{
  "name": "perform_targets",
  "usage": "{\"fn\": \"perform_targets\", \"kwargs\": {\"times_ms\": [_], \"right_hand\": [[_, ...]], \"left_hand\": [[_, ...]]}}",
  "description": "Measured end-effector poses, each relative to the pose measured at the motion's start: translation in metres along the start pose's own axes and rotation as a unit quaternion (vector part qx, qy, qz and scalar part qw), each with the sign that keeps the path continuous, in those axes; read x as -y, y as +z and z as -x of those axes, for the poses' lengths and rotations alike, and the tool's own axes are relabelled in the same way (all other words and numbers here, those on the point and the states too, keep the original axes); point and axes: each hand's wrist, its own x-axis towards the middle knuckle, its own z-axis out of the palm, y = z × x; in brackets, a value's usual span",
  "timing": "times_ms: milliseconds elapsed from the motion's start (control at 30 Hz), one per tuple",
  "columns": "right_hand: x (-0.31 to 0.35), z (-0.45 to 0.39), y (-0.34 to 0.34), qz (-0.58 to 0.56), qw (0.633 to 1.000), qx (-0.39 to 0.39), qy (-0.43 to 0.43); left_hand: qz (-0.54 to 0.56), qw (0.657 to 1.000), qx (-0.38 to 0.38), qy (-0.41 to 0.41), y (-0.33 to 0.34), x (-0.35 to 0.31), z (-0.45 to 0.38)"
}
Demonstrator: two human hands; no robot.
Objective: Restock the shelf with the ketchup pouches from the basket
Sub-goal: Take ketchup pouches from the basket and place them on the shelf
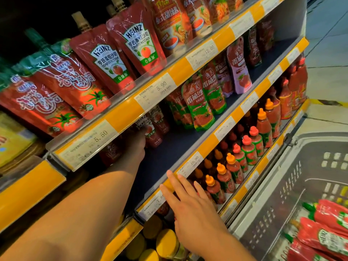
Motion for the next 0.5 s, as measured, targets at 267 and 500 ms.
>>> {"fn": "perform_targets", "kwargs": {"times_ms": [267,500], "right_hand": [[0.0,0.001,0.003,-0.003,1.0,-0.001,0.002],[-0.002,0.003,-0.015,-0.019,1.0,0.007,-0.003]], "left_hand": [[-0.102,0.994,-0.019,0.031,-0.004,0.015,-0.009],[-0.243,0.968,-0.022,0.051,-0.002,0.031,0.008]]}}
